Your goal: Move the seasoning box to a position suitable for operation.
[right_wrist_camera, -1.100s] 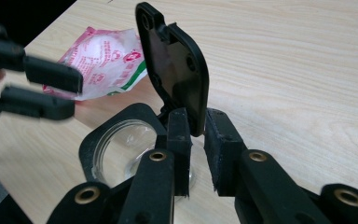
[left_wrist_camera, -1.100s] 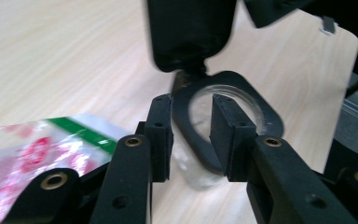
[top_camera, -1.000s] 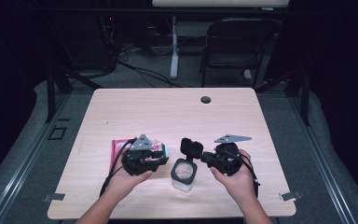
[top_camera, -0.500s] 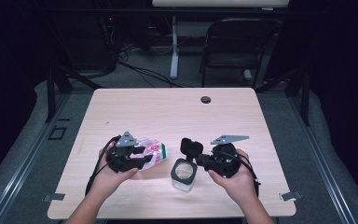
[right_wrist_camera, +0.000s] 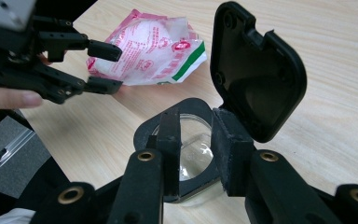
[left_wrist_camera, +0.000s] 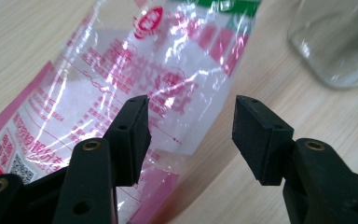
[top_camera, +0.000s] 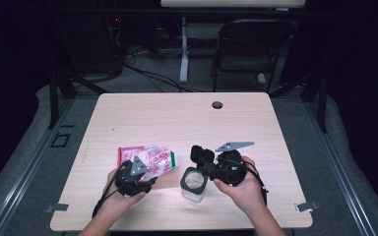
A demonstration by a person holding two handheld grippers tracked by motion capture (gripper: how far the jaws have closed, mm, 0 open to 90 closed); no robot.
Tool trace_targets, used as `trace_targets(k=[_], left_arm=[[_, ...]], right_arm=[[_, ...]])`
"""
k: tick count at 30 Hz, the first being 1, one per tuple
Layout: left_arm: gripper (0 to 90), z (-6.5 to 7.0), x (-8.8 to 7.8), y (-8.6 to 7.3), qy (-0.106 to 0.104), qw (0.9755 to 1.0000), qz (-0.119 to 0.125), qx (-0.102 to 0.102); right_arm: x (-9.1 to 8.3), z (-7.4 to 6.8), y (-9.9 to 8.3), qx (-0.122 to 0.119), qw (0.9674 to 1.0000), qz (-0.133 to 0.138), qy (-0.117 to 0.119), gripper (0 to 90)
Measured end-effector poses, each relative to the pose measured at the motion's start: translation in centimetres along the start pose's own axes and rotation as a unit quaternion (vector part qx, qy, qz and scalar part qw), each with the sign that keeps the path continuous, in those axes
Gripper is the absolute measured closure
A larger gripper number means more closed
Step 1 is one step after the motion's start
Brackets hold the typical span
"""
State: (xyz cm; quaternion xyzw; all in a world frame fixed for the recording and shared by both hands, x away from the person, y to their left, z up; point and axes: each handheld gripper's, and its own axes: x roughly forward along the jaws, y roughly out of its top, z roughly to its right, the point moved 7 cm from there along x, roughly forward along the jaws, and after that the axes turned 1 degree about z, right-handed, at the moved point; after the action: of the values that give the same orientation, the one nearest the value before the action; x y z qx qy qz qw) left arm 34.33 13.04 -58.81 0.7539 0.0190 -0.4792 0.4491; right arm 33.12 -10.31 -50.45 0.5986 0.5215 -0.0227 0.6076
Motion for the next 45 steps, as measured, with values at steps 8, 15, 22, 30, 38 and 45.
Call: trace_targets(k=[8, 15, 22, 30, 38, 45], left_arm=[[44.3, 0.5, 1.6, -0.5, 0.017, 0.9995, -0.015, 0.020], [45.8, 0.0, 2.5, 0.0, 0.046, 0.9986, -0.008, 0.024], [47.9, 0.0, 2.9, 0.2, 0.059, 0.9976, -0.003, 0.036], [59.4, -0.6, 2.3, 0.5, 0.051, 0.9985, 0.016, 0.010], [73.2, -1.1, 1.7, 0.5, 0.033, 0.9986, 0.033, -0.025], [85.1, -1.5, 1.5, 0.5, 0.023, 0.9982, 0.040, -0.039]], right_arm=[[-0.1, 0.1, -0.2, 0.003, 1.0000, 0.000, -0.001, 72.5], [0.1, -0.1, -0.3, -0.001, 1.0000, -0.002, -0.002, 71.8], [0.2, -0.1, -0.2, 0.000, 1.0000, -0.001, -0.003, 71.3], [0.2, 0.0, -0.3, 0.000, 1.0000, -0.002, -0.005, 71.1], [0.2, 0.0, -0.3, -0.001, 1.0000, -0.001, -0.005, 70.8], [0.3, 0.0, -0.4, 0.000, 1.0000, -0.003, -0.006, 70.7]])
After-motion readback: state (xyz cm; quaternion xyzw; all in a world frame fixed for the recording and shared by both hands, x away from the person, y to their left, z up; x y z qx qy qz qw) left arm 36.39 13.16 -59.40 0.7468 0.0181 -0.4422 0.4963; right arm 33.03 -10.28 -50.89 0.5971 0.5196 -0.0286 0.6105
